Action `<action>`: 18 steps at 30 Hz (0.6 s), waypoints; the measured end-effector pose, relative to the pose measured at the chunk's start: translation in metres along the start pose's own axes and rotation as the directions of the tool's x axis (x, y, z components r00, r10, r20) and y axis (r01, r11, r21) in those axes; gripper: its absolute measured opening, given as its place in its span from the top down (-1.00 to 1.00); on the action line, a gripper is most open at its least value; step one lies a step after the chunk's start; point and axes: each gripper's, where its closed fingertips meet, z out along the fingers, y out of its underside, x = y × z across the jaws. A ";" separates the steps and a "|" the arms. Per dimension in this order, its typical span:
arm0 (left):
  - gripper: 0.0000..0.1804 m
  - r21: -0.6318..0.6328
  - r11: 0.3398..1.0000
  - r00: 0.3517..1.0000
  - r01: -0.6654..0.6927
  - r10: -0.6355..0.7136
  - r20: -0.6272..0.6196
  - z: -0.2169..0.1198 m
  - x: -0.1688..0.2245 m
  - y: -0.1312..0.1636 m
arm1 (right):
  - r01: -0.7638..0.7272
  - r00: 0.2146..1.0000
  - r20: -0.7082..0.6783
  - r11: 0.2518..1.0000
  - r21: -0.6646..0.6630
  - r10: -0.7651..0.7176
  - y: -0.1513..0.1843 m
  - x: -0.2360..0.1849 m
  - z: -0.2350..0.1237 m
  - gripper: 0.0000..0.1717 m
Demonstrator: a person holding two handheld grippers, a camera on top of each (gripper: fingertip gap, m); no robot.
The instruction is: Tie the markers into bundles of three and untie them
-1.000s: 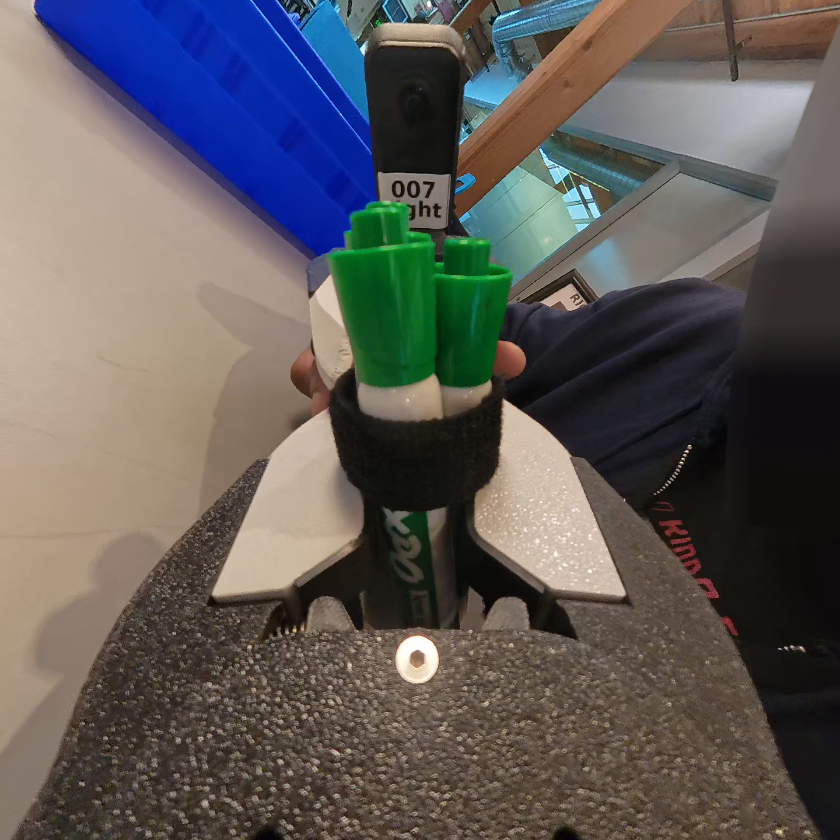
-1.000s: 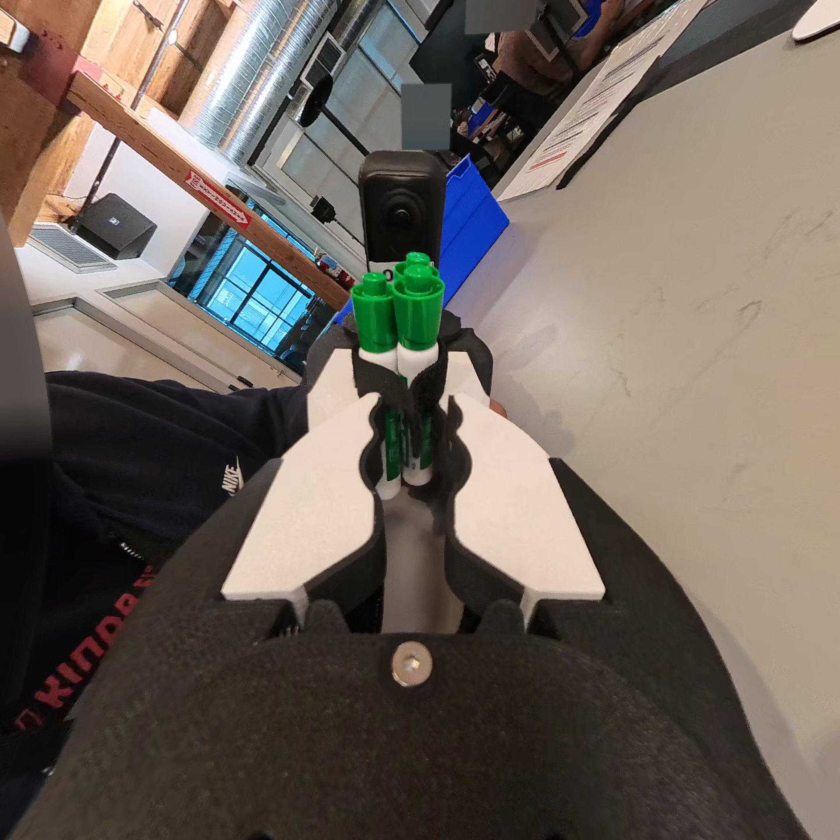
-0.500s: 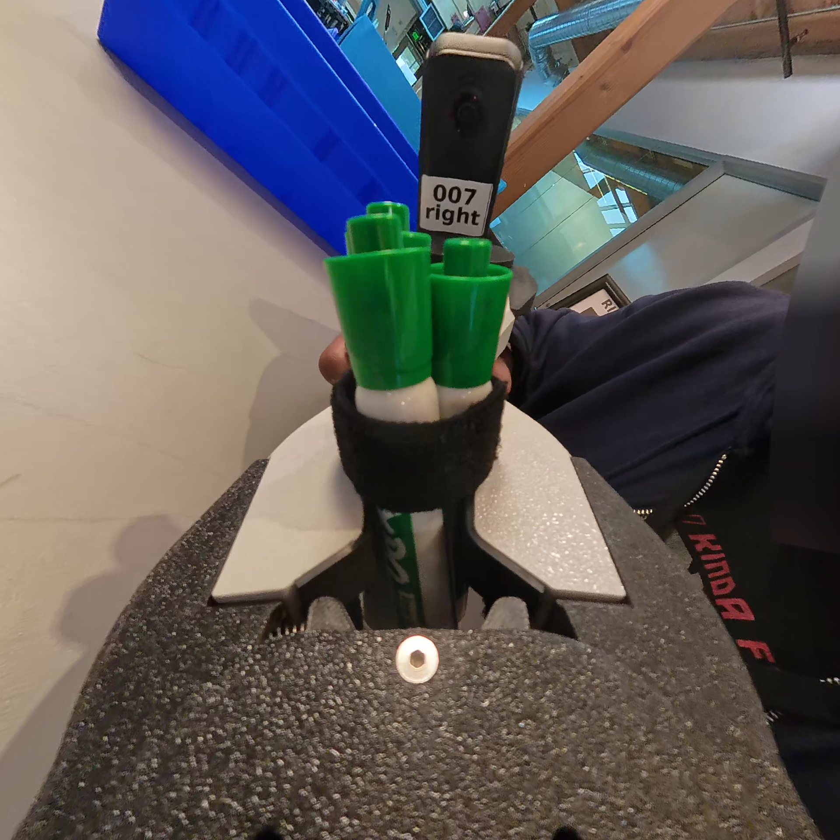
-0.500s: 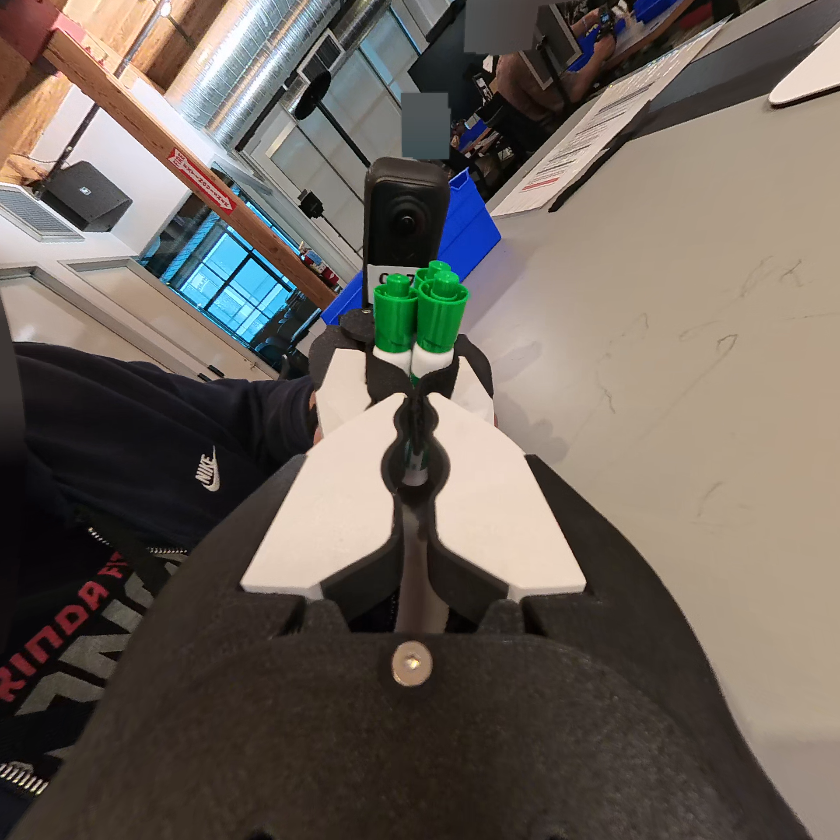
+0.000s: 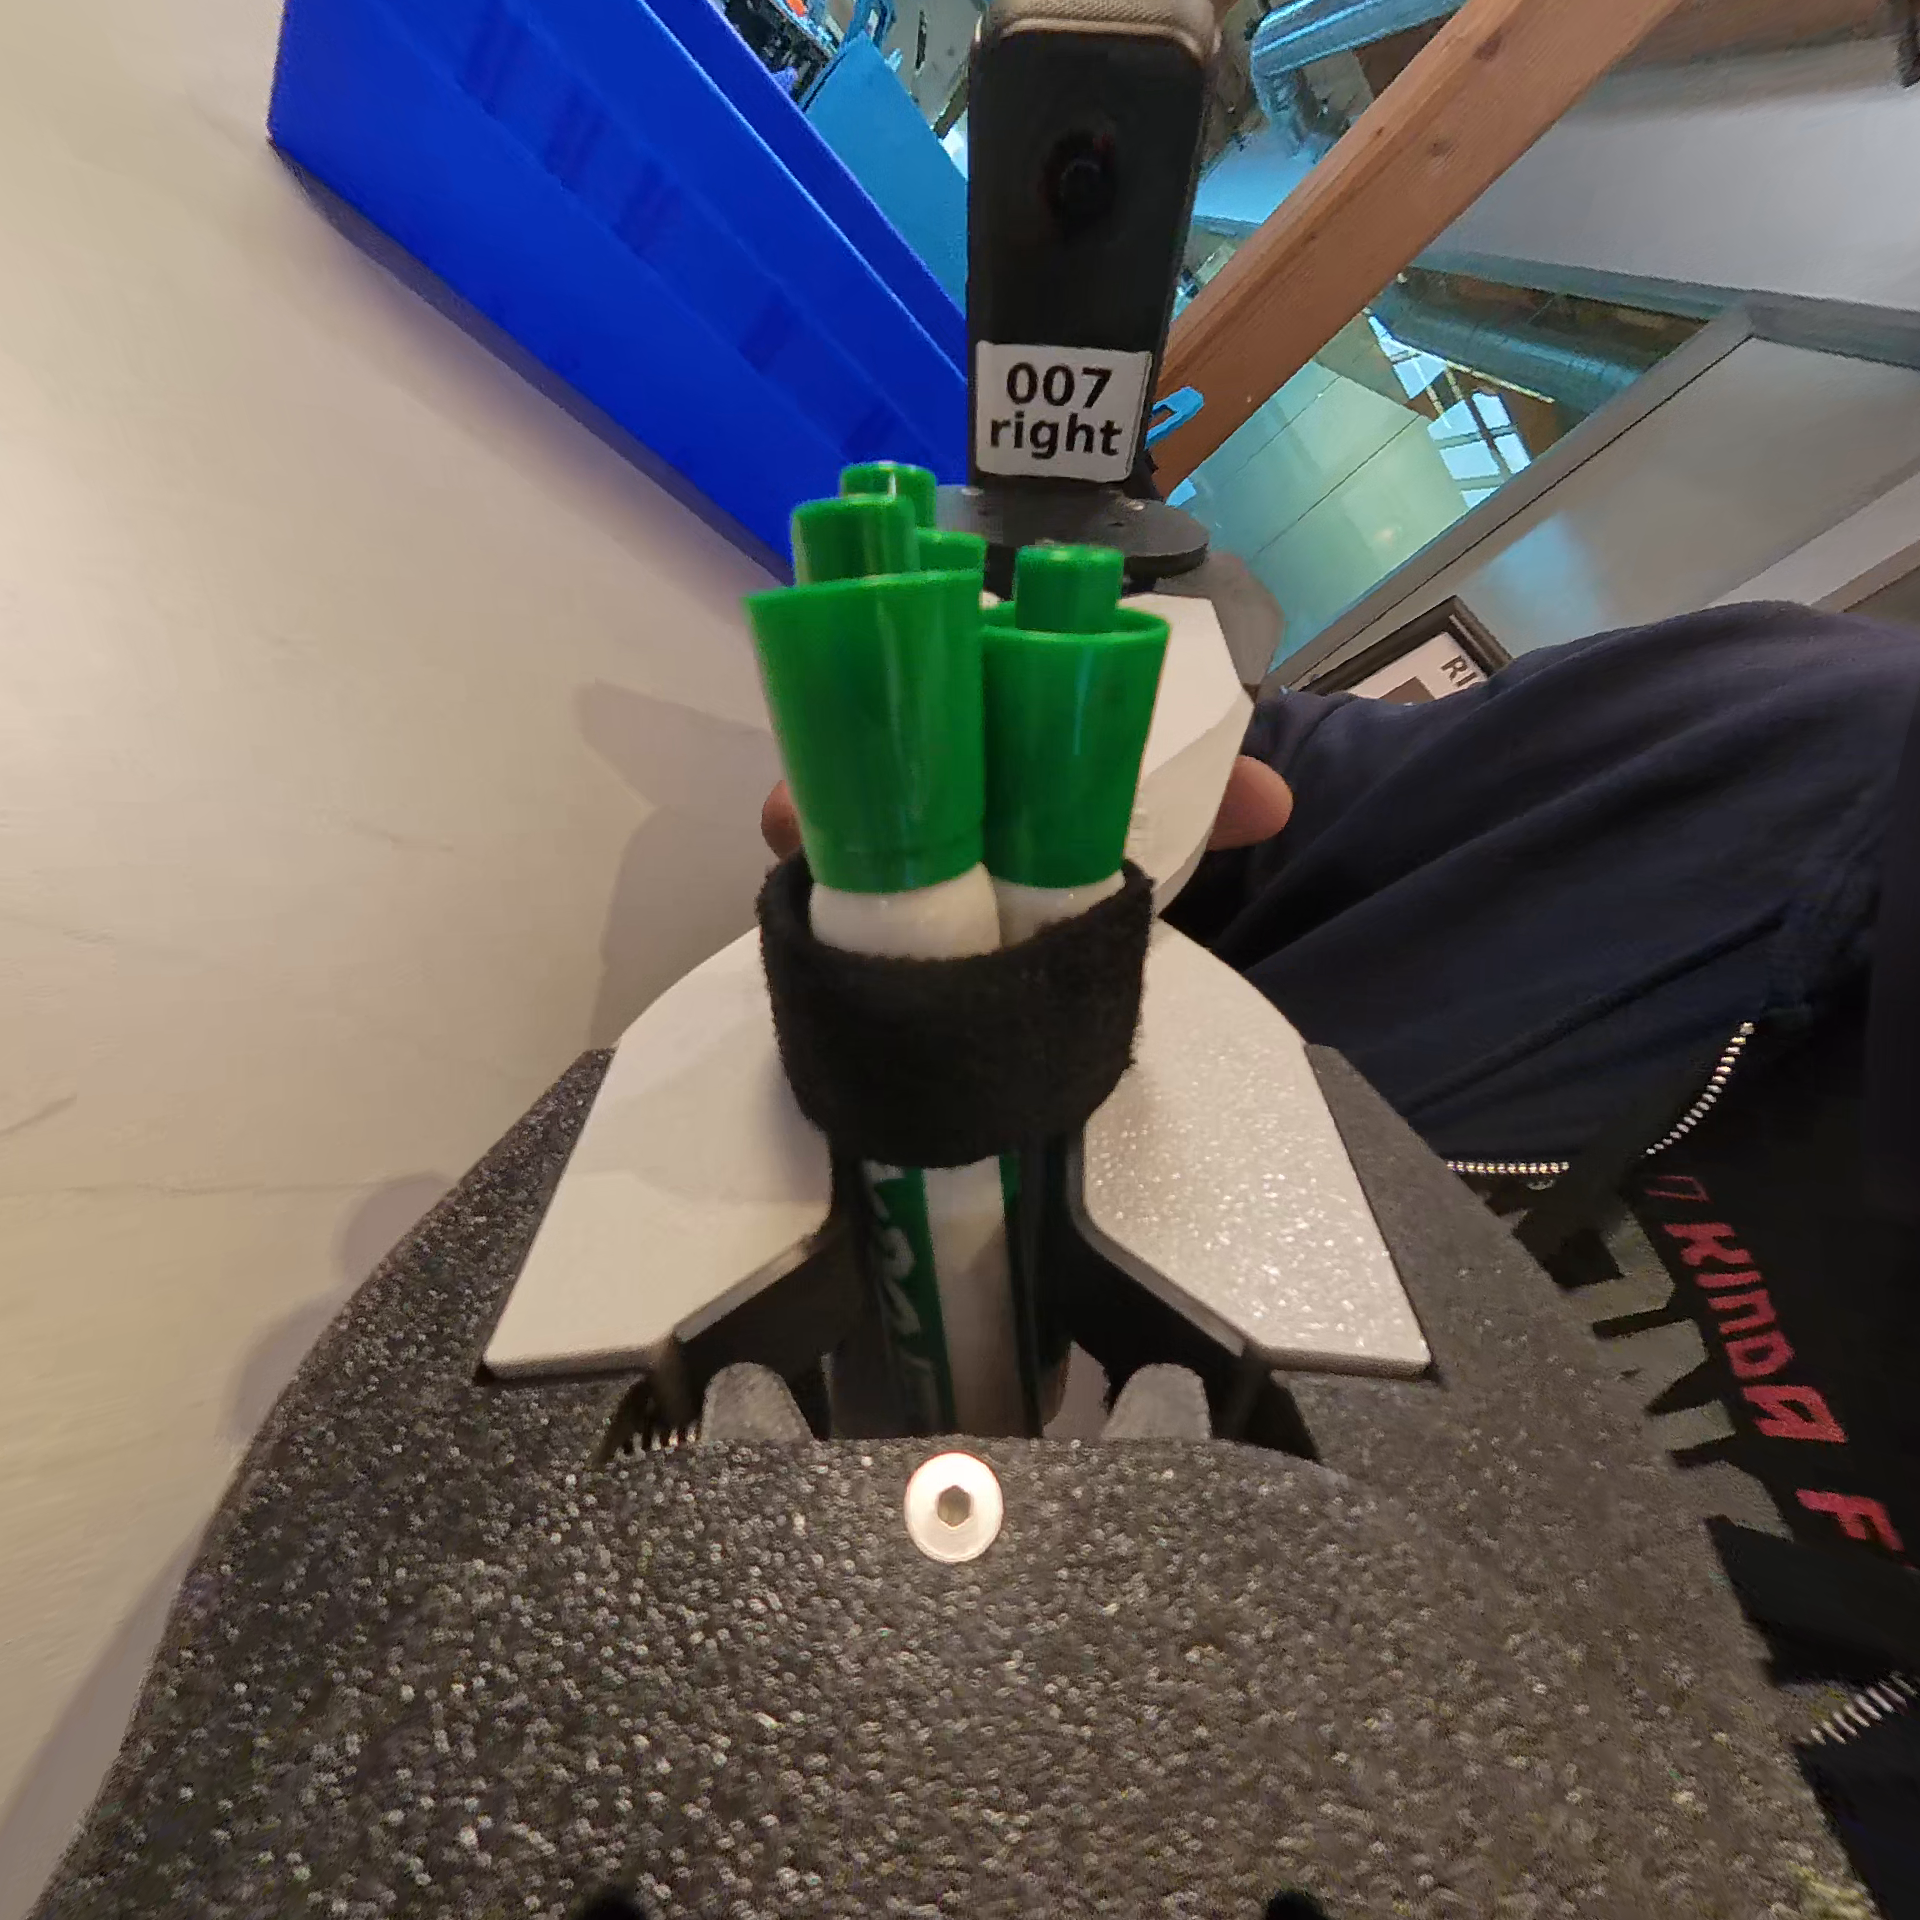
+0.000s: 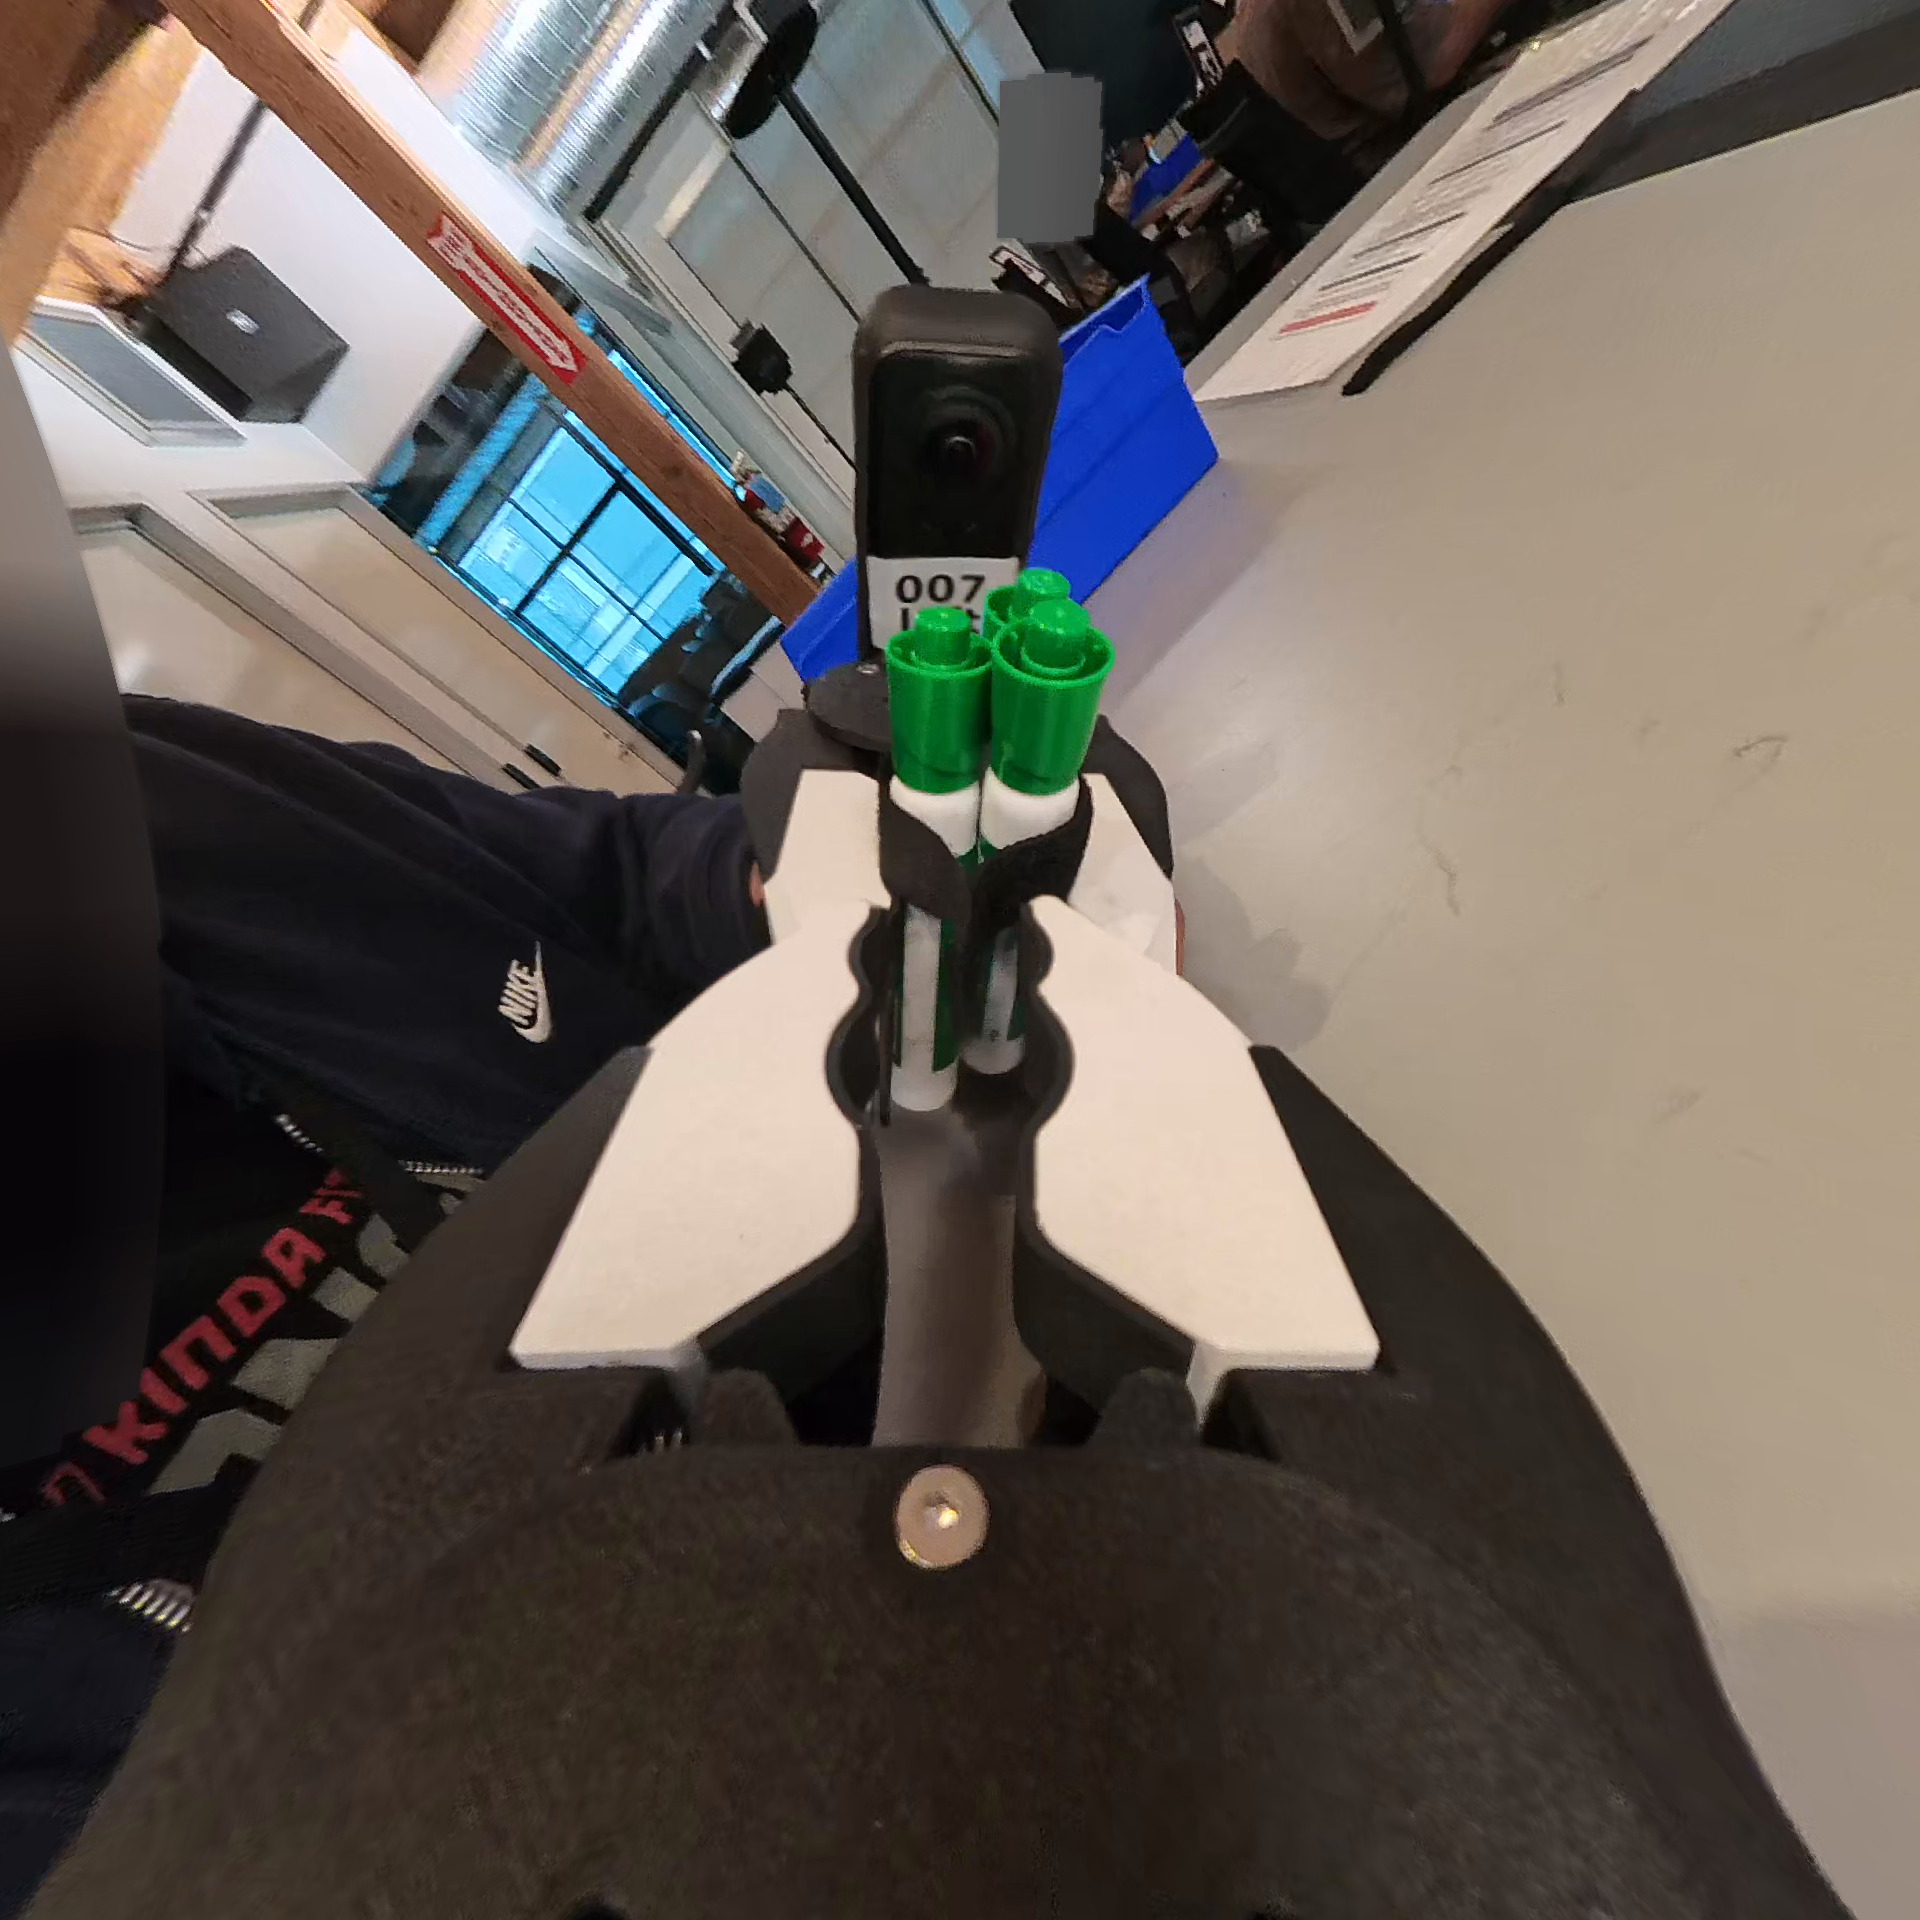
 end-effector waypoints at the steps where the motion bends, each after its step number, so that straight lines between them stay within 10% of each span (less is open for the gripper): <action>1: 0.53 -0.003 1.000 1.000 -0.019 0.019 0.021 0.000 -0.001 0.000 | 0.002 1.000 -0.015 1.000 -0.009 -0.003 0.001 0.001 0.000 0.73; 18: 0.55 -0.044 0.994 0.981 -0.105 0.110 0.158 0.006 -0.009 0.005 | -0.089 0.996 -0.011 0.996 0.014 0.090 0.000 0.002 0.000 0.74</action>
